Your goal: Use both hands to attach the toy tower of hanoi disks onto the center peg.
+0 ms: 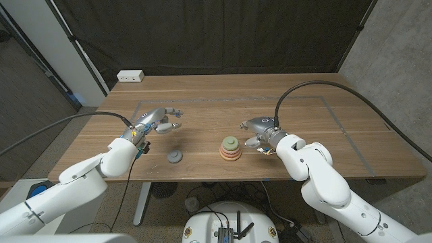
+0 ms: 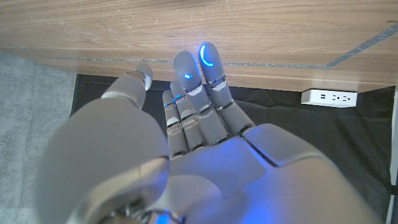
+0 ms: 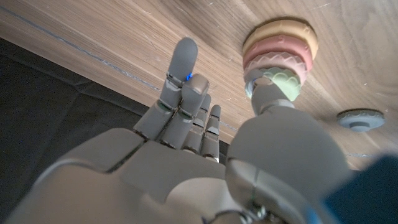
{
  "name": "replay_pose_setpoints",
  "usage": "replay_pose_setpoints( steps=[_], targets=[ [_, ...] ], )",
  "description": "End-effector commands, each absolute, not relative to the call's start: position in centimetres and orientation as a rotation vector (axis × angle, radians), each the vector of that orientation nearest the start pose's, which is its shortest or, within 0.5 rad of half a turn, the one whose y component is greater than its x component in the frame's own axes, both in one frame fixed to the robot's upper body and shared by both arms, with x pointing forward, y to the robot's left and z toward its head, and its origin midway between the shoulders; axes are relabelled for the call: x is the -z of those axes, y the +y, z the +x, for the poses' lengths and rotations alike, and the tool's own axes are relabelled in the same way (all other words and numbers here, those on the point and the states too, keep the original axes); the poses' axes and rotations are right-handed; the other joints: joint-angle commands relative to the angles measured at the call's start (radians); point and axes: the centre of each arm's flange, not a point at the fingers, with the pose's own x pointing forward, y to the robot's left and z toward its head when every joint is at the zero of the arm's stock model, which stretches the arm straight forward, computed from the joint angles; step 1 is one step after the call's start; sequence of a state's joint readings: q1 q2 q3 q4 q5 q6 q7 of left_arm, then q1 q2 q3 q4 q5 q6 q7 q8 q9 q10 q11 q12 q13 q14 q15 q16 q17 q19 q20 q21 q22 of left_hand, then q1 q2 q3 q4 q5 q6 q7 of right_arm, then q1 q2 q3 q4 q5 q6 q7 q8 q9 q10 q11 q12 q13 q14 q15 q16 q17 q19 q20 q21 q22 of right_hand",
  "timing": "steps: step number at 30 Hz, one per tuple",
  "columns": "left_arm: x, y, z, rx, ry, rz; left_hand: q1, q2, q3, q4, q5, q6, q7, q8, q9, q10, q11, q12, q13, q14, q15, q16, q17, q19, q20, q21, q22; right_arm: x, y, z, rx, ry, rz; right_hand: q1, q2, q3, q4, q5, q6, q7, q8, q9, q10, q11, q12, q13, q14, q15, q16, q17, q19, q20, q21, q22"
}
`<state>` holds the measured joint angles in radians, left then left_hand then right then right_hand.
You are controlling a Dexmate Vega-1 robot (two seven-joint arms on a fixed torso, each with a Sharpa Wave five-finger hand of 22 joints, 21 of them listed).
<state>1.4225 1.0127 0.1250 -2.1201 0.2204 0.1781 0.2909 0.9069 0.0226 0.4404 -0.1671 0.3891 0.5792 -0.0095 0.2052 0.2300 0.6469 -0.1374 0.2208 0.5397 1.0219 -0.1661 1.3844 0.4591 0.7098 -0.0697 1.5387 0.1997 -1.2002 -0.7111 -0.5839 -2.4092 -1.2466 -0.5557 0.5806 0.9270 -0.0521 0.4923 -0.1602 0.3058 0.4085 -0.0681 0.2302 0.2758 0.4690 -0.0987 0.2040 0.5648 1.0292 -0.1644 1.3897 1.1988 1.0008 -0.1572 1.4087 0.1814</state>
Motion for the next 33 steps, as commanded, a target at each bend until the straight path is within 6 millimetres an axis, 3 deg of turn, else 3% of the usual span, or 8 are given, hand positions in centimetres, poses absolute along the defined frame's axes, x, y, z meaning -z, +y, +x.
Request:
replay_pose_setpoints(
  steps=[1,12,24,33],
  targets=[
    [4.0,30.0,47.2,-0.137,-0.619,1.122,-0.009,-0.005,0.004,0.001,0.006,0.003,-0.002,-0.005,0.003,0.002,0.003,-0.005,0.006,0.012,-0.054,0.001,0.002,0.012,-0.136,0.003,0.003,5.7,-16.1,42.6,0.078,-0.432,-1.576,0.01,0.015,0.005,-0.006,-0.003,0.025,-0.002,0.016,0.007,0.021,-0.006,0.011,0.005,-0.002,-0.055,-0.009,-0.001,-0.001,-0.063,-0.003,0.002],
    [4.7,29.6,47.6,-0.161,-0.65,1.075,-0.015,-0.009,0.0,0.003,0.003,-0.002,0.0,-0.007,0.003,0.0,0.005,-0.006,0.006,0.01,-0.054,0.0,0.001,0.012,-0.135,0.002,0.002,7.4,-18.4,41.5,0.195,-0.419,-1.496,0.019,0.024,0.004,-0.004,-0.005,0.056,-0.029,0.033,0.016,0.033,-0.019,0.015,0.012,0.014,-0.055,-0.004,0.007,0.006,-0.063,-0.001,0.003],
    [3.7,30.0,48.8,-0.161,-0.636,1.05,-0.025,-0.016,-0.007,0.004,-0.004,-0.008,0.002,-0.008,0.003,-0.01,0.007,-0.01,0.004,0.006,-0.054,0.002,0.001,0.011,-0.136,0.003,0.004,7.3,-20.5,41.0,0.302,-0.426,-1.453,0.028,0.027,0.004,-0.006,-0.006,0.044,-0.022,0.027,0.017,0.037,-0.02,0.016,0.018,0.021,-0.055,-0.004,0.009,0.008,-0.063,0.0,0.003],
    [4.1,29.9,49.1,-0.178,-0.619,1.035,-0.026,-0.016,-0.008,0.003,-0.007,-0.01,0.001,-0.008,0.003,-0.013,0.005,-0.011,0.004,0.005,-0.054,0.002,0.001,0.009,-0.137,0.002,0.003,7.9,-21.6,41.6,0.343,-0.401,-1.482,0.03,0.027,0.003,-0.005,-0.006,0.057,-0.023,0.031,0.017,0.038,-0.021,0.016,0.02,0.025,-0.054,-0.004,0.011,0.008,-0.063,0.0,0.003]
  ],
)
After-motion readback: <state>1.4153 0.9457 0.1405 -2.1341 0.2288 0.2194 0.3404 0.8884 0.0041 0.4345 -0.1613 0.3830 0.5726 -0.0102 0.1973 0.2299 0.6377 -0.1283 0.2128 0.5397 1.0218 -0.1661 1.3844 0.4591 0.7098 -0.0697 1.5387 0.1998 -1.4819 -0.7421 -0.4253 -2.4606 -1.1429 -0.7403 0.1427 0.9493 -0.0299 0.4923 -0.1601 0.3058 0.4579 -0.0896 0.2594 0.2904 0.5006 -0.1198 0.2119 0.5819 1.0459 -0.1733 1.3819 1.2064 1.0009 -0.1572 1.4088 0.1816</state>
